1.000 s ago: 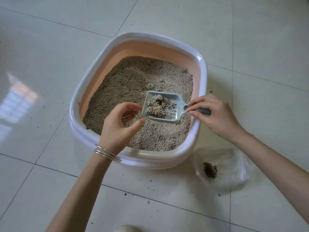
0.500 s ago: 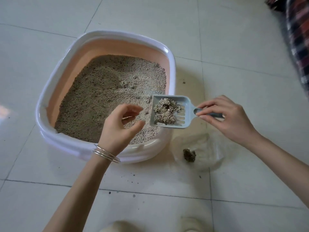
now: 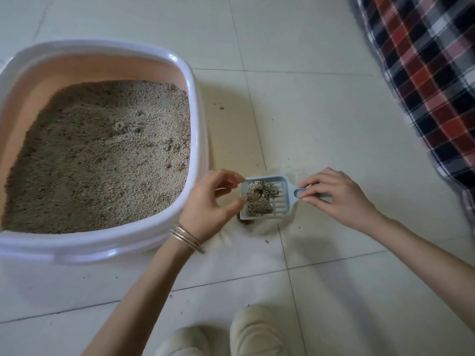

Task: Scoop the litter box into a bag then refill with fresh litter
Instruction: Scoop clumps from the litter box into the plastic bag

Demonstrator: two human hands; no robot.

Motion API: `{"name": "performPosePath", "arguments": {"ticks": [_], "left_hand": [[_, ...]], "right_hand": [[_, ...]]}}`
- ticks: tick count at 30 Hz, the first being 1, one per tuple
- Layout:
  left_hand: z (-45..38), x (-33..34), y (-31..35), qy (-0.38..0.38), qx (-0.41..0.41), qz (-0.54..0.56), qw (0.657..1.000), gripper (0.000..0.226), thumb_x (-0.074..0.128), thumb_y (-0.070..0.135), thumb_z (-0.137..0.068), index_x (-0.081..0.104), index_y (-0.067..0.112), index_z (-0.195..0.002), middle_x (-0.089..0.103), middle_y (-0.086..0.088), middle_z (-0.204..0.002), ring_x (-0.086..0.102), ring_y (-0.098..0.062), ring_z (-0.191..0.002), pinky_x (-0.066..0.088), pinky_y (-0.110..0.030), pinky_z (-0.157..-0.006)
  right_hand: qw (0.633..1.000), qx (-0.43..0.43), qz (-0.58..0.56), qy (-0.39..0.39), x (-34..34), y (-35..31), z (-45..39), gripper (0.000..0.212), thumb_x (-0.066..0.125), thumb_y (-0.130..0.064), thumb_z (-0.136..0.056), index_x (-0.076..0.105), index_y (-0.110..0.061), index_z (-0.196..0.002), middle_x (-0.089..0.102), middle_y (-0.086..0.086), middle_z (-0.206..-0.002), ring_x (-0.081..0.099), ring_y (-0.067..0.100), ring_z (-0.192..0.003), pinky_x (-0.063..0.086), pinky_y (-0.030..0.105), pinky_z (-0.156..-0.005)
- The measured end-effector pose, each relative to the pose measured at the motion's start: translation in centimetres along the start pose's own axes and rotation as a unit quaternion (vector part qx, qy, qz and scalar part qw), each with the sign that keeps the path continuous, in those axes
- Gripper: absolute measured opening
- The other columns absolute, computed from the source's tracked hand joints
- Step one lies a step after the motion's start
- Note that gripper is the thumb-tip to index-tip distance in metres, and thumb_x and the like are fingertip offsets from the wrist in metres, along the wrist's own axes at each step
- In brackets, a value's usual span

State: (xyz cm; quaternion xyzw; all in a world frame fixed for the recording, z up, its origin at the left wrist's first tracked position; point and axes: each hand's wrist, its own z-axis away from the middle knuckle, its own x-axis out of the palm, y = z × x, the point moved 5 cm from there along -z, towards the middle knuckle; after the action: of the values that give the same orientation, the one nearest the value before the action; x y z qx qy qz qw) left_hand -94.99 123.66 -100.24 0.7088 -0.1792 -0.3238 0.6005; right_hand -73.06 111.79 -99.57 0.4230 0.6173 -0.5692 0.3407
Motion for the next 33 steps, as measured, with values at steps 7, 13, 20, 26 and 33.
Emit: {"name": "performPosePath", "arguments": {"ticks": [7,13,20,26,33], "left_hand": [[0.9,2.9,-1.7,-0.034,0.029,-0.112,0.993,0.036,0.051,0.036,-0.068,0.063,0.017,-0.096,0.049,0.022,-0.090,0.053,-0.002,-0.087,0.046,-0.012,-0.083],[0.7,3.0,-3.7,-0.044,-0.024,-0.107,0.993,0.046,0.050,0.043,-0.061,0.063,0.014,-0.094,0.054,0.010,-0.088,0.056,-0.005,-0.082,0.047,-0.013,-0.082],[0.5,3.3,-4.8,-0.055,-0.074,-0.096,0.991,0.044,0.054,0.044,-0.058,0.062,0.018,-0.092,0.062,-0.001,-0.092,0.061,-0.014,-0.084,0.050,-0.026,-0.082],[0.3,3.5,-5.2,-0.059,-0.089,-0.095,0.990,0.031,0.061,0.027,-0.062,0.062,0.018,-0.092,0.063,-0.001,-0.094,0.060,-0.014,-0.085,0.051,-0.027,-0.083],[0.4,3.2,-5.9,-0.066,-0.113,-0.078,0.988,0.032,0.063,0.026,-0.064,0.062,0.016,-0.094,0.064,-0.003,-0.095,0.060,-0.013,-0.088,0.049,-0.018,-0.082]], "right_hand": [[0.997,0.006,0.070,-0.028,1.3,1.1,0.1,0.012,0.063,-0.031,-0.079,0.074,-0.026,-0.079,0.070,-0.012,-0.090,0.049,0.003,-0.087,0.030,0.022,-0.072],[0.989,-0.053,0.135,0.009,-0.1,0.5,-0.8,0.011,0.064,-0.028,-0.081,0.073,-0.023,-0.078,0.070,-0.009,-0.090,0.050,0.009,-0.087,0.026,0.022,-0.070],[0.966,-0.124,0.224,0.019,-1.2,-0.1,-1.3,0.018,0.055,-0.027,-0.086,0.071,-0.023,-0.079,0.070,-0.008,-0.093,0.052,0.014,-0.087,0.029,0.027,-0.070],[0.936,-0.181,0.300,-0.015,0.2,-1.0,-1.3,0.015,0.074,-0.006,-0.075,0.068,-0.019,-0.079,0.068,-0.007,-0.090,0.056,0.019,-0.081,0.028,0.029,-0.069],[0.916,-0.203,0.346,-0.005,0.0,-1.5,-1.2,0.021,0.069,0.005,-0.072,0.066,-0.016,-0.077,0.067,-0.005,-0.089,0.057,0.021,-0.079,0.028,0.030,-0.069]]}}
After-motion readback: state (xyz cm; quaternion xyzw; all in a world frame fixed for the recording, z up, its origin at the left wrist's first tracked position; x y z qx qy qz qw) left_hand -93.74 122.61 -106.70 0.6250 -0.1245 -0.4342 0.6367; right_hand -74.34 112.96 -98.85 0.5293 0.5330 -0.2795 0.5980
